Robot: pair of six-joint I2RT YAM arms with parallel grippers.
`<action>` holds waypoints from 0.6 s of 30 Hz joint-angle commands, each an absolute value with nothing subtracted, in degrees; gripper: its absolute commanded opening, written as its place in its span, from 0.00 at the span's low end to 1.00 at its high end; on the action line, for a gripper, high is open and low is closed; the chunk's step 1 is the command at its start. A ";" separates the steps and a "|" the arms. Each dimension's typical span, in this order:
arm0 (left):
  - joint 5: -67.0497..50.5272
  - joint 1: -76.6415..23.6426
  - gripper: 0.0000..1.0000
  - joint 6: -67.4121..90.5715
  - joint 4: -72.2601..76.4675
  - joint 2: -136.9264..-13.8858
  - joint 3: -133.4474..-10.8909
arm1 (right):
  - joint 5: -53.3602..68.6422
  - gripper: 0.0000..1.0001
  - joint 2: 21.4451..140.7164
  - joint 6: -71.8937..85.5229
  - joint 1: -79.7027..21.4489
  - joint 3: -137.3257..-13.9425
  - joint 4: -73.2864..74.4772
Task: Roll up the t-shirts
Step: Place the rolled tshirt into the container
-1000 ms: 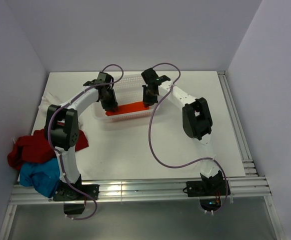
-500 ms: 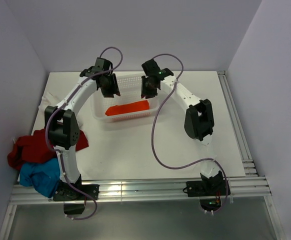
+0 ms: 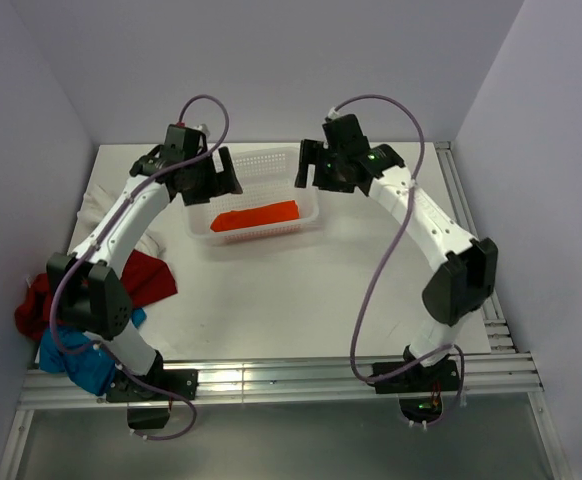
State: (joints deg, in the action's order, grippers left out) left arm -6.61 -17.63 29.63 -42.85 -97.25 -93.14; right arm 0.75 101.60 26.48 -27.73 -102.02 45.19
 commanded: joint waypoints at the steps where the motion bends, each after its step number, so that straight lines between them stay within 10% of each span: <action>1: -5.55 -17.93 0.99 31.63 -36.94 -88.19 -84.59 | -1.23 0.93 93.18 25.58 -27.42 -94.25 38.95; 18: -5.89 -19.25 1.00 37.61 -13.28 -50.55 -46.86 | -4.74 0.96 57.77 28.91 -27.42 -54.88 25.41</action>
